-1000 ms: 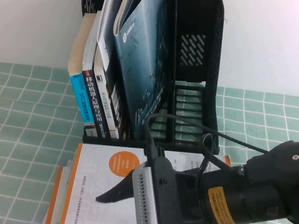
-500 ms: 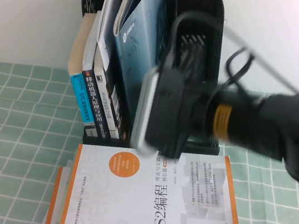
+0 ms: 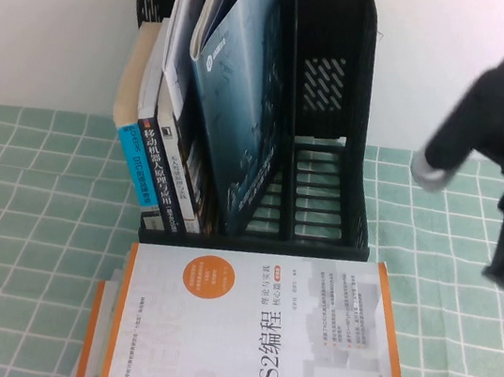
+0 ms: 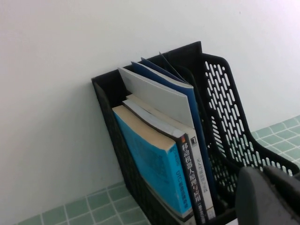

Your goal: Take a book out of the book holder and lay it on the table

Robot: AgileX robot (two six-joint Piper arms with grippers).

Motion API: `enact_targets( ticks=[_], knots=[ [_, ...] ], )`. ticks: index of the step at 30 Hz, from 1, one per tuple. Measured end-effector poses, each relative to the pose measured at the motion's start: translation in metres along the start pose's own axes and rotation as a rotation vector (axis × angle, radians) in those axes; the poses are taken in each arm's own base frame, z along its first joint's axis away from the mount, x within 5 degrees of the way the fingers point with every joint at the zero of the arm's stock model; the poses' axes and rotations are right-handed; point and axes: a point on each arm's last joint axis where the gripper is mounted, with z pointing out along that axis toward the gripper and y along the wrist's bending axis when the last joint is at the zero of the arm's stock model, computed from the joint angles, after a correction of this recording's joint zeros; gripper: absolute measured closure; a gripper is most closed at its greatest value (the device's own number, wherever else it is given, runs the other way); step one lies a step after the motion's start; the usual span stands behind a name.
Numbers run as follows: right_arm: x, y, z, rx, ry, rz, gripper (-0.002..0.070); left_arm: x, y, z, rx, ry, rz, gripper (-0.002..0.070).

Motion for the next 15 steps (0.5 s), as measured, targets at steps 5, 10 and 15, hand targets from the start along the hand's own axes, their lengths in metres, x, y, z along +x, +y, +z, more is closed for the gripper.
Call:
enact_targets(
  ticks=[5,10,15],
  knots=[
    [0.03,0.023,-0.022,-0.15,-0.163,0.041,0.0678,0.006,0.001,0.002,-0.017,0.015,0.045,0.0678],
    [0.069,0.051,-0.024,-0.173,-0.321,0.083,0.0678,0.025,0.0,0.008,-0.019,0.073,0.019,0.0678],
    [0.114,0.086,-0.014,-0.222,-0.393,0.136,0.0678,0.047,-0.004,0.014,0.0,0.106,-0.023,0.0678]
  ],
)
